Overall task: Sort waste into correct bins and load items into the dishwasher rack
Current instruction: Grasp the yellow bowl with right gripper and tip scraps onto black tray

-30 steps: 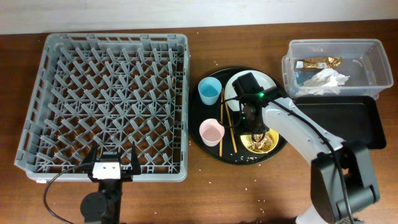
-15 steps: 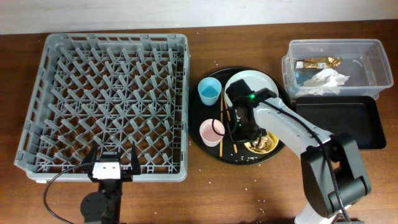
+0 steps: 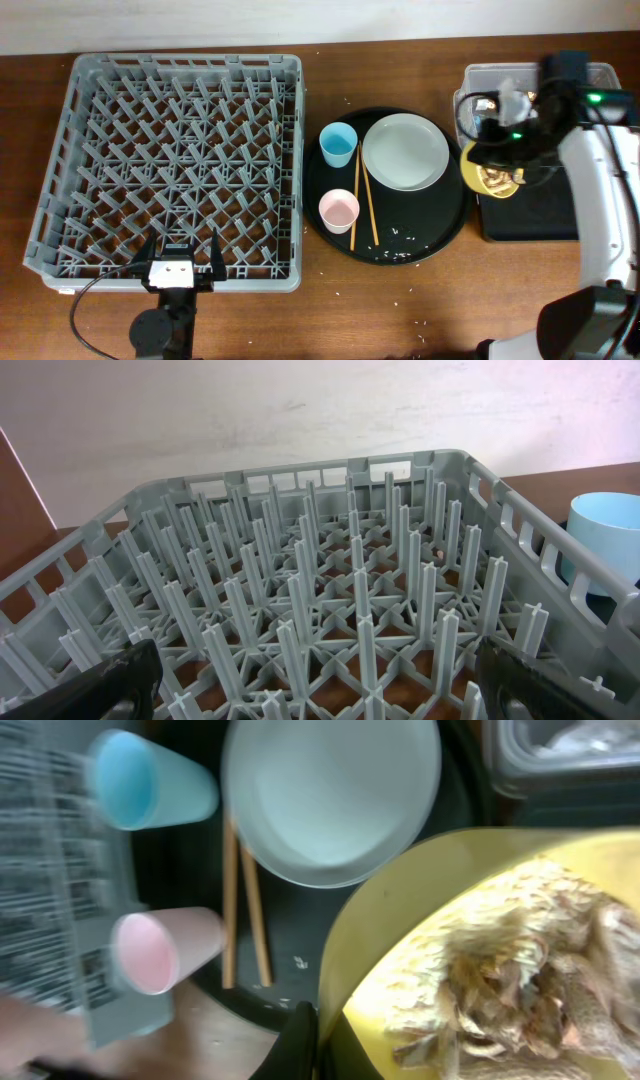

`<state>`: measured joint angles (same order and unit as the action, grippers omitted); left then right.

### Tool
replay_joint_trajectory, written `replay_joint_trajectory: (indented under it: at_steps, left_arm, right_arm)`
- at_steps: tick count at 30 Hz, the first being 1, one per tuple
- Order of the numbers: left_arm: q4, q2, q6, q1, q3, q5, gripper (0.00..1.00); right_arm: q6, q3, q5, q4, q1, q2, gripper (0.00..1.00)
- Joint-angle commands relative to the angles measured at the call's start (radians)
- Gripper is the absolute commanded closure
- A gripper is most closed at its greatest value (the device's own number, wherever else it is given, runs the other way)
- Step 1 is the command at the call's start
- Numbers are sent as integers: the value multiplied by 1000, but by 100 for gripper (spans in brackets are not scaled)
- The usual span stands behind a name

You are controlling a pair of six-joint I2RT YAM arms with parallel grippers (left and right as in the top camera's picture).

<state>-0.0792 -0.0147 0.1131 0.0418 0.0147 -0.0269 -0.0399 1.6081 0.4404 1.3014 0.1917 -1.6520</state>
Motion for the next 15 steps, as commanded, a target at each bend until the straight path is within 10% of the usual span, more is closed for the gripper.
replay_joint_trajectory:
  at_steps: [1,15]
  left_arm:
    - [-1,6,16,7,-6,-8,0]
    - [-1,6,16,7,-6,-8,0]
  right_arm:
    - [-201,-96,293,-4,179,16,96]
    - [-258,-447,958,-323,654,-117,96]
